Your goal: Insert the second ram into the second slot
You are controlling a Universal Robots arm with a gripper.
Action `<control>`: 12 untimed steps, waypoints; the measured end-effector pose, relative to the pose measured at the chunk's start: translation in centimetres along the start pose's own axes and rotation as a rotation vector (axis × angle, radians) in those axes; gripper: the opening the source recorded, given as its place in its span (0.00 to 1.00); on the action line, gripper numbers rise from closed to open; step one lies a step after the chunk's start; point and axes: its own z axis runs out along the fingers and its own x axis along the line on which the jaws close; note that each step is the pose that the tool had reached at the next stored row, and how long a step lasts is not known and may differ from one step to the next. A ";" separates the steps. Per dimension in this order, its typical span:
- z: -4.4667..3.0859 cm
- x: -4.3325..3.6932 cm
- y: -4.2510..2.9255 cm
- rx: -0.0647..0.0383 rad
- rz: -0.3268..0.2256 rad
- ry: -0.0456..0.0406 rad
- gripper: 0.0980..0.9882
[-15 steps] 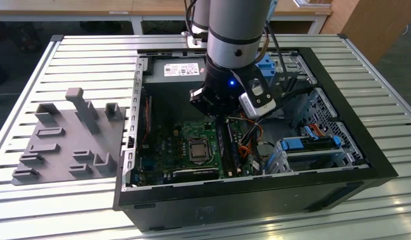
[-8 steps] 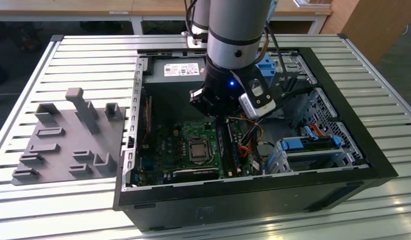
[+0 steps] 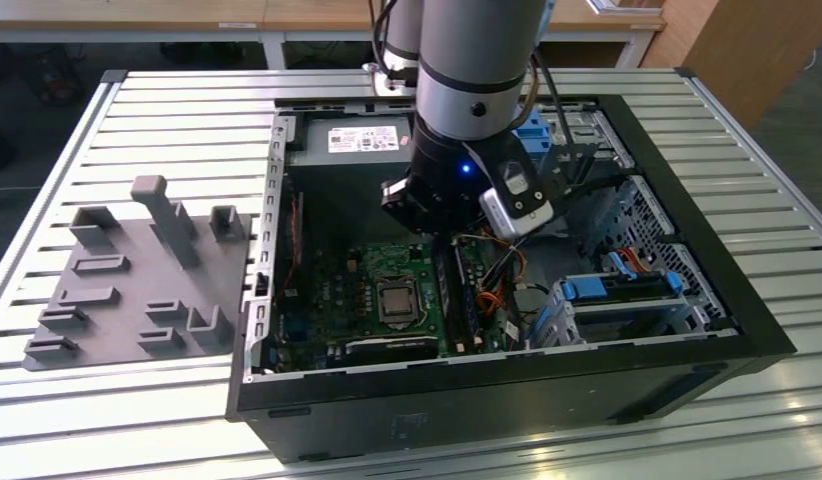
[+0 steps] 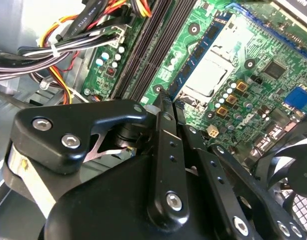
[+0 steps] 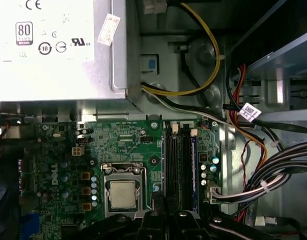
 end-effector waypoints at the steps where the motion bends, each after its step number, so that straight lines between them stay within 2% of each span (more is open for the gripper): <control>1: 0.03 0.00 -0.12 0.000 0.000 0.0000 0.04; 5: 0.35 -0.03 -0.52 0.000 0.000 0.0002 0.04; 12: 1.28 -0.23 -0.58 0.000 -0.015 0.0012 0.04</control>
